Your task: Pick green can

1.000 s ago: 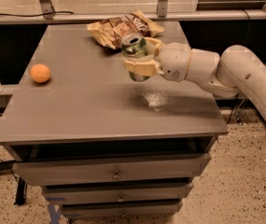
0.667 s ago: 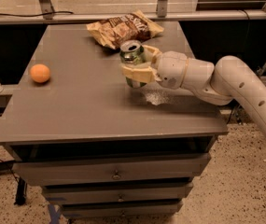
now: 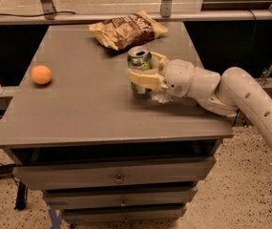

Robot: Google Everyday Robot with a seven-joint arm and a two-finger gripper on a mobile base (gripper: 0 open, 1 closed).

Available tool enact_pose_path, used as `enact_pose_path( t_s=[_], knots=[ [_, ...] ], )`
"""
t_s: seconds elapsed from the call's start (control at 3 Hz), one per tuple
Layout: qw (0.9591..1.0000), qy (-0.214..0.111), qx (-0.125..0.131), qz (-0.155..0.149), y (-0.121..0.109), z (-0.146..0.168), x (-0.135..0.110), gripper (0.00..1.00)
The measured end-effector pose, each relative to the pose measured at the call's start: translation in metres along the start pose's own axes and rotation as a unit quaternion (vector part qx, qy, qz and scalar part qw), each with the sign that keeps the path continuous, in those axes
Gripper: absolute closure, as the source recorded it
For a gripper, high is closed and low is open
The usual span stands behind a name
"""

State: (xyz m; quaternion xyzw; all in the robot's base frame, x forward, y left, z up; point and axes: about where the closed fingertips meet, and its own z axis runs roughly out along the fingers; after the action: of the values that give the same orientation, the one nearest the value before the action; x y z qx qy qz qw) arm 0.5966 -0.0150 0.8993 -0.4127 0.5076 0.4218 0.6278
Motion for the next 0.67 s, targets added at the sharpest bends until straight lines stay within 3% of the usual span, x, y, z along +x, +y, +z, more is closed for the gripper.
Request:
enact_pose_path(
  t_s=[0.67],
  knots=[
    [0.9999, 0.009, 0.0, 0.005, -0.0016, -0.0123, 0.0051, 0.36]
  ],
)
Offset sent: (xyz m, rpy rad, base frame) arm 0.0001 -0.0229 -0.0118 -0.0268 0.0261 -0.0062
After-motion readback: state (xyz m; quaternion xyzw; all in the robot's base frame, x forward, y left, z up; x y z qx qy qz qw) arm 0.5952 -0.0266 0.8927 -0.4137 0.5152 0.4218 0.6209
